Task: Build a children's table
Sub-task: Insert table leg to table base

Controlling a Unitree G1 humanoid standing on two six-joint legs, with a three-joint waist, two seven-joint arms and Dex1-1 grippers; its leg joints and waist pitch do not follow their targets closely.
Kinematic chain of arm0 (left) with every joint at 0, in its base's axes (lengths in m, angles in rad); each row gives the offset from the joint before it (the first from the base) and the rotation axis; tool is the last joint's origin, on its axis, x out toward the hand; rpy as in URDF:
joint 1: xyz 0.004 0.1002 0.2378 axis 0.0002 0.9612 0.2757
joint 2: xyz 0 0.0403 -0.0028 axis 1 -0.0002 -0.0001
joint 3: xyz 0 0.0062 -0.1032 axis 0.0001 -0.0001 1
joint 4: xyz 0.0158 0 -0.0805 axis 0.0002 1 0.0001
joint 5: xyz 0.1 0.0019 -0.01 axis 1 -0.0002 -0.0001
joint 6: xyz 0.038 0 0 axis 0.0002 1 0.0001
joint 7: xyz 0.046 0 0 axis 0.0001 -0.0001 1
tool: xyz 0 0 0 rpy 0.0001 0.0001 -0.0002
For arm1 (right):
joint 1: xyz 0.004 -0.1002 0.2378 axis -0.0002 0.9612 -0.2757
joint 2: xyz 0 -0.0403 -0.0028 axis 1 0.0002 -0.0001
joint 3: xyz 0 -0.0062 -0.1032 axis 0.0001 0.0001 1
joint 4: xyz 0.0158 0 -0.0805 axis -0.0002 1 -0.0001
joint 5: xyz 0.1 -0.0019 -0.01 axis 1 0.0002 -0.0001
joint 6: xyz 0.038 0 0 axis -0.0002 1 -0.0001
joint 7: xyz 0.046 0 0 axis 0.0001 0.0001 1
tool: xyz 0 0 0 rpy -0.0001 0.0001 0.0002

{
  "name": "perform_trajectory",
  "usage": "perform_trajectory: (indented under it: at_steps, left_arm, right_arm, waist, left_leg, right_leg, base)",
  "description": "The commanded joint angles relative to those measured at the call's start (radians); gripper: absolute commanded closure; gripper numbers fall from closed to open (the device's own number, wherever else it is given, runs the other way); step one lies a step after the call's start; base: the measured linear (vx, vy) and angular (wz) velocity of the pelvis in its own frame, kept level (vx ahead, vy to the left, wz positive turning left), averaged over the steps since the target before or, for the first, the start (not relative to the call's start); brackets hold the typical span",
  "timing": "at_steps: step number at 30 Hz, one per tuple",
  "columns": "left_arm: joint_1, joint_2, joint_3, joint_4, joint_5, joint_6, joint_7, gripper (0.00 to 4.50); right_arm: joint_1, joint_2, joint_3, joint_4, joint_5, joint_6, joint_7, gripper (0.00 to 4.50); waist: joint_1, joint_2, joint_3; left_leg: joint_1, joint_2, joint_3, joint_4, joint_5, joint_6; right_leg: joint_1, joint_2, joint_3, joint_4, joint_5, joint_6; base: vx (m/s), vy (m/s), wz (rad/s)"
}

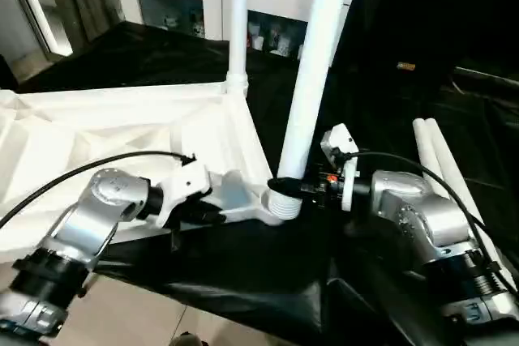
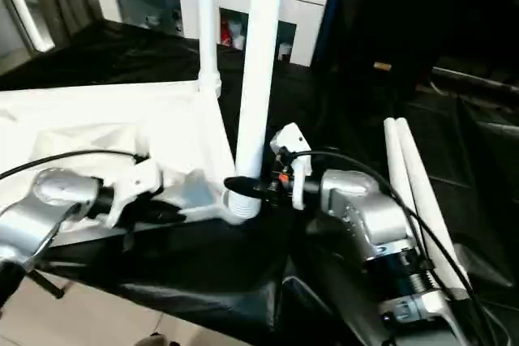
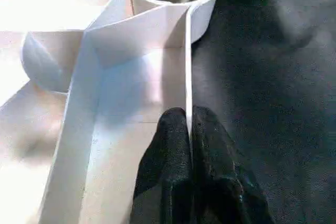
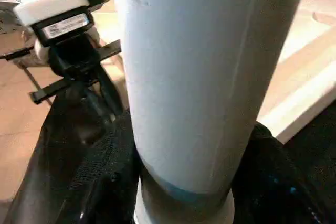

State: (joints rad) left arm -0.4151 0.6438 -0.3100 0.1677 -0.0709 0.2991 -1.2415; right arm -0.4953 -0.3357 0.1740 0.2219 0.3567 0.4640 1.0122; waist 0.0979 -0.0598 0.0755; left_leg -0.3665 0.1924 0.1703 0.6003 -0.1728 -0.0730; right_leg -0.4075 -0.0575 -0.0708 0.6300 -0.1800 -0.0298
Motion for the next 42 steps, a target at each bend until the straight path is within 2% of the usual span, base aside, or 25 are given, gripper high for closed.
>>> perform_trajectory:
  at_steps: [1, 2, 4, 9, 13, 18, 19, 20, 21, 26, 27, 29, 32, 34, 35, 36, 41, 42]
  left_arm:
    - [-0.015, -0.003, 0.011, -0.059, -0.032, -0.023, -0.023, 4.50]
    - [-0.016, -0.001, 0.009, -0.055, -0.025, -0.026, -0.019, 4.50]
    - [-0.019, -0.002, 0.010, -0.051, -0.022, -0.033, -0.013, 4.50]
    - [-0.038, -0.014, 0.011, -0.027, -0.006, -0.049, 0.010, 4.50]
    - [-0.056, -0.021, 0.009, -0.003, 0.000, -0.063, 0.009, 4.50]
    - [-0.064, -0.021, 0.007, 0.004, -0.002, -0.070, 0.002, 4.50]
    - [-0.067, -0.022, 0.007, 0.006, -0.002, -0.073, -0.001, 4.50]
    - [-0.068, -0.021, 0.005, 0.004, -0.005, -0.077, -0.009, 4.50]
    - [-0.069, -0.021, 0.004, 0.000, -0.013, -0.082, -0.021, 4.50]
    - [-0.063, -0.017, -0.006, -0.018, -0.033, -0.089, -0.066, 4.50]
    - [-0.064, -0.017, -0.011, -0.018, -0.035, -0.102, -0.078, 4.50]
    - [-0.067, -0.019, -0.015, -0.013, -0.028, -0.111, -0.077, 4.50]
    - [-0.082, -0.029, -0.020, 0.007, -0.022, -0.124, -0.076, 4.50]
    - [-0.086, -0.031, -0.021, 0.015, -0.019, -0.131, -0.075, 4.50]
    - [-0.091, -0.033, -0.020, 0.024, -0.013, -0.139, -0.067, 4.50]
    - [-0.095, -0.035, -0.018, 0.032, -0.009, -0.144, -0.060, 4.50]
    - [-0.104, -0.045, -0.009, 0.062, 0.005, -0.152, -0.029, 4.50]
    - [-0.104, -0.045, -0.009, 0.062, 0.005, -0.152, -0.029, 4.50]
  right_arm:
    - [-0.021, -0.010, 0.008, 0.020, -0.006, -0.019, 0.016, 2.60]
    - [-0.025, -0.012, 0.013, 0.029, -0.010, -0.025, 0.023, 2.60]
    - [-0.029, -0.011, 0.018, 0.038, -0.015, -0.031, 0.032, 2.60]
    - [-0.016, -0.009, 0.020, 0.034, -0.017, -0.030, 0.045, 2.60]
    - [-0.001, -0.013, 0.017, 0.014, -0.002, -0.016, 0.049, 2.60]
    - [0.005, -0.011, 0.016, 0.019, -0.007, -0.024, 0.043, 2.60]
    - [0.008, -0.005, 0.013, 0.031, -0.012, -0.035, 0.034, 2.60]
    - [0.009, 0.003, 0.008, 0.046, -0.018, -0.049, 0.022, 2.60]
    - [0.010, 0.014, 0.000, 0.070, -0.023, -0.066, 0.006, 2.60]
    - [0.006, 0.025, -0.005, 0.100, -0.030, -0.084, -0.005, 2.60]
    - [0.003, 0.026, -0.003, 0.106, -0.032, -0.087, -0.005, 2.60]
    - [0.001, 0.026, -0.002, 0.108, -0.033, -0.085, -0.003, 2.61]
    - [0.004, 0.017, 0.008, 0.096, -0.031, -0.072, 0.011, 2.61]
    - [0.007, 0.015, 0.011, 0.091, -0.031, -0.071, 0.015, 2.61]
    - [0.014, 0.011, 0.013, 0.084, -0.031, -0.071, 0.018, 2.61]
    - [0.019, 0.010, 0.014, 0.079, -0.031, -0.072, 0.020, 2.61]
    - [0.036, 0.016, -0.005, 0.080, -0.030, -0.086, -0.005, 2.61]
    - [0.036, 0.016, -0.005, 0.080, -0.030, -0.086, -0.005, 2.61]
  waist:
    - [0.001, 0.005, -0.065]
    - [0.002, 0.002, -0.063]
    - [0.004, 0.003, -0.062]
    - [0.004, 0.000, -0.063]
    - [0.008, 0.009, -0.065]
    - [0.008, 0.007, -0.065]
    - [0.010, 0.016, -0.065]
    - [0.009, 0.012, -0.065]
    - [0.010, 0.020, -0.065]
    - [0.011, 0.019, -0.065]
    - [0.011, 0.023, -0.065]
    - [0.011, 0.021, -0.064]
    - [0.012, 0.025, -0.064]
    - [0.013, 0.024, -0.064]
    - [0.014, 0.028, -0.064]
    - [0.014, 0.025, -0.065]
    - [0.017, 0.024, -0.065]
    - [0.017, 0.029, -0.064]
  left_leg:
    - [0.016, 0.039, -0.009, -0.075, -0.204, -0.001]
    - [0.016, 0.039, -0.009, -0.075, -0.219, -0.003]
    - [0.016, 0.040, -0.011, -0.077, -0.225, -0.008]
    - [0.016, 0.041, -0.012, -0.078, -0.235, -0.015]
    - [0.017, 0.039, -0.013, -0.077, -0.234, -0.019]
    - [0.017, 0.040, -0.013, -0.077, -0.235, -0.018]
    - [0.017, 0.040, -0.014, -0.078, -0.238, -0.021]
    - [0.018, 0.040, -0.014, -0.078, -0.243, -0.023]
    - [0.017, 0.040, -0.015, -0.079, -0.251, -0.028]
    - [0.019, 0.041, -0.016, -0.079, -0.260, -0.031]
    - [0.019, 0.041, -0.016, -0.080, -0.259, -0.030]
    - [0.019, 0.040, -0.015, -0.080, -0.261, -0.030]
    - [0.020, 0.040, -0.016, -0.080, -0.268, -0.032]
    - [0.021, 0.040, -0.015, -0.080, -0.273, -0.032]
    - [0.021, 0.040, -0.016, -0.080, -0.273, -0.033]
    - [0.020, 0.040, -0.015, -0.080, -0.272, -0.034]
    - [0.019, 0.041, -0.015, -0.080, -0.266, -0.031]
    - [0.020, 0.041, -0.015, -0.080, -0.273, -0.033]
  right_leg:
    - [0.045, -0.087, 0.057, -0.081, -0.287, -0.163]
    - [0.044, -0.087, 0.057, -0.086, -0.316, -0.156]
    - [0.044, -0.088, 0.057, -0.085, -0.327, -0.148]
    - [0.046, -0.089, 0.057, -0.084, -0.317, -0.148]
    - [0.048, -0.087, 0.057, -0.083, -0.292, -0.152]
    - [0.048, -0.087, 0.056, -0.082, -0.279, -0.163]
    - [0.047, -0.088, 0.057, -0.082, -0.281, -0.163]
    - [0.048, -0.087, 0.056, -0.083, -0.282, -0.162]
    - [0.047, -0.088, 0.057, -0.084, -0.280, -0.165]
    - [0.048, -0.087, 0.056, -0.081, -0.268, -0.175]
    - [0.048, -0.087, 0.056, -0.081, -0.260, -0.177]
    - [0.049, -0.086, 0.056, -0.081, -0.257, -0.179]
    - [0.048, -0.087, 0.056, -0.082, -0.261, -0.179]
    - [0.048, -0.086, 0.056, -0.082, -0.264, -0.179]
    - [0.048, -0.086, 0.056, -0.081, -0.261, -0.180]
    - [0.048, -0.086, 0.056, -0.082, -0.257, -0.180]
    - [0.050, -0.088, 0.057, -0.081, -0.252, -0.182]
    - [0.049, -0.087, 0.057, -0.083, -0.256, -0.181]
  base:
    - [0.000, 0.000, 0.00]
    - [0.000, 0.000, 0.00]
    - [0.000, 0.000, 0.00]
    - [0.000, 0.000, 0.00]
    - [0.000, 0.000, 0.00]
    - [0.000, 0.000, 0.00]
    - [0.000, 0.000, 0.00]
    - [0.000, 0.000, 0.00]
    - [0.000, 0.000, 0.00]
    - [0.000, 0.000, 0.00]
    - [0.000, 0.000, 0.00]
    - [0.000, 0.000, 0.00]
    - [0.000, 0.000, 0.00]
    - [0.000, 0.000, 0.00]
    - [0.000, 0.000, 0.00]
    - [0.000, 0.000, 0.00]
    - [0.000, 0.000, 0.00]
    - [0.000, 0.000, 0.00]
